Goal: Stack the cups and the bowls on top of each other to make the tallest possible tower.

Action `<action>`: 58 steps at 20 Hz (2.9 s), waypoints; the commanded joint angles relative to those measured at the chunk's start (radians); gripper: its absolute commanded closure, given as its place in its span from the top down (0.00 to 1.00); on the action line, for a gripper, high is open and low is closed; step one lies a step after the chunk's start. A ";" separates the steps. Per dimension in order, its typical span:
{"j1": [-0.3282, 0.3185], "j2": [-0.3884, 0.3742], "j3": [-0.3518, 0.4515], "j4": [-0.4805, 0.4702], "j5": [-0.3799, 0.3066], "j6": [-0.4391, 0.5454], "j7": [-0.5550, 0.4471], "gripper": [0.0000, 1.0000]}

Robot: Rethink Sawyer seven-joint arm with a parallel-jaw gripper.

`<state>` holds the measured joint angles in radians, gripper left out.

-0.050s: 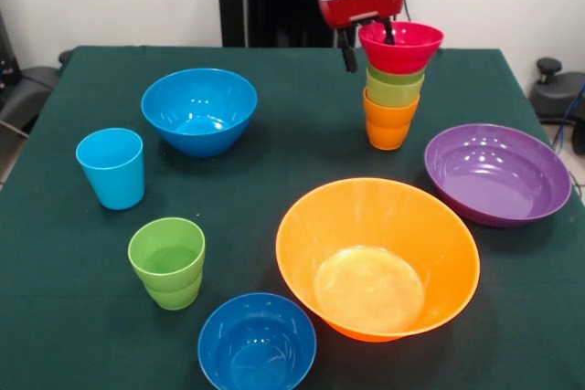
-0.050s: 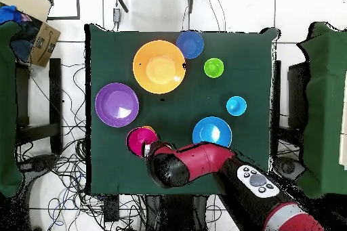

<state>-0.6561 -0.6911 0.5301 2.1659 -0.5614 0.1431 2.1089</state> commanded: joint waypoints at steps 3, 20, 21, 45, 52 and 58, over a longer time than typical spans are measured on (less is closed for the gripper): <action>0.033 0.077 -0.057 -0.033 -0.073 -0.038 0.030 1.00; -0.019 -0.023 0.041 0.023 0.019 0.068 0.003 1.00; -0.024 -0.029 0.047 0.026 0.023 0.075 0.001 1.00; -0.077 -0.139 0.153 0.075 0.179 0.233 -0.033 1.00; -0.136 -0.213 0.219 0.070 0.227 0.348 -0.088 1.00; -0.157 -0.256 0.254 0.016 0.245 0.450 -0.125 1.00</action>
<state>-0.8105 -0.9103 0.7077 2.2007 -0.3468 0.4318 2.1089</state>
